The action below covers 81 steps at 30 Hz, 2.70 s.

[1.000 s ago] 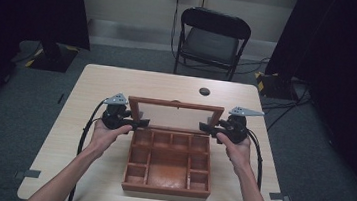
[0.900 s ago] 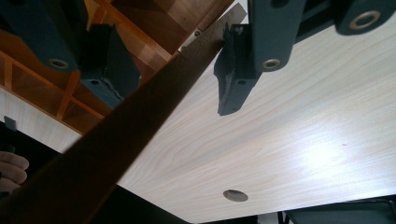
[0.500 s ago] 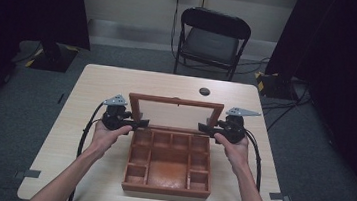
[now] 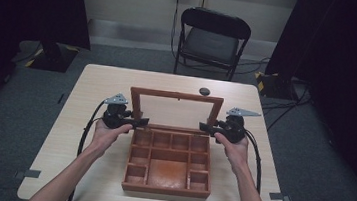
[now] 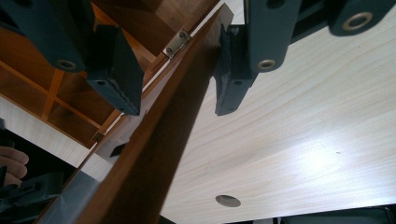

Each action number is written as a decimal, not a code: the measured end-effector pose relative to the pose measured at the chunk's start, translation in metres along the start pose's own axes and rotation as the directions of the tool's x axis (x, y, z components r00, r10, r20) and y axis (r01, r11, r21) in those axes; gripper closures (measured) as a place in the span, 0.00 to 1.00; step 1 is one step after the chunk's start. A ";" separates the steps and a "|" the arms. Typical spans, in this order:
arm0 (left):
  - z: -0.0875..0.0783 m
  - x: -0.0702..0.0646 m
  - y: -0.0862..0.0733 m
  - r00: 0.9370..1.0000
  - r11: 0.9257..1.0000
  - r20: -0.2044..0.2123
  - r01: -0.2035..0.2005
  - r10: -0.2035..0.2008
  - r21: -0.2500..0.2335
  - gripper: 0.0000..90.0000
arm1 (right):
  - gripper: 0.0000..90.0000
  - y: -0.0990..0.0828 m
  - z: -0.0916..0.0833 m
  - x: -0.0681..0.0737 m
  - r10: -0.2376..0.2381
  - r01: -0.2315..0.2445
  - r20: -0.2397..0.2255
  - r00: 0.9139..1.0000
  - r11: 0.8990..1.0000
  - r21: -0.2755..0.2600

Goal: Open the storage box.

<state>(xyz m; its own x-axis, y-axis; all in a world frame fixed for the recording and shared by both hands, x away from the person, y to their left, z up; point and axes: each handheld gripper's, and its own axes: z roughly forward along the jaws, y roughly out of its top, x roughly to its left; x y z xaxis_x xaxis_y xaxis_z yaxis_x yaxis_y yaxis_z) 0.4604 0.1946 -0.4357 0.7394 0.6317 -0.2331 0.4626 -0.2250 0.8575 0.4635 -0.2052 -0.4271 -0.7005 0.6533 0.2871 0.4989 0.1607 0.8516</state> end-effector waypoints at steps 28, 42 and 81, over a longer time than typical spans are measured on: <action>0.010 0.014 -0.004 0.998 0.999 -0.024 0.051 -0.050 0.015 0.62 | 0.59 -0.004 0.010 -0.013 0.012 -0.012 0.031 0.999 1.000 -0.015; 0.014 0.019 -0.004 0.997 0.997 -0.025 0.069 -0.068 0.019 0.63 | 0.61 -0.002 0.015 -0.017 0.015 -0.015 0.050 0.999 1.000 -0.007; 0.022 0.031 -0.005 0.991 0.992 -0.057 0.124 -0.122 0.026 0.54 | 0.55 -0.008 0.027 -0.028 0.067 -0.067 0.070 0.995 0.998 0.008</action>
<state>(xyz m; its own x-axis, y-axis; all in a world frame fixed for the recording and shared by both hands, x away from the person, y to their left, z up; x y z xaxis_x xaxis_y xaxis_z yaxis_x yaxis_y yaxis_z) 0.4918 0.1992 -0.4568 0.6482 0.6958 -0.3095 0.5634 -0.1646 0.8096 0.4930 -0.2048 -0.4541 -0.6280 0.7131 0.3116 0.5493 0.1226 0.8266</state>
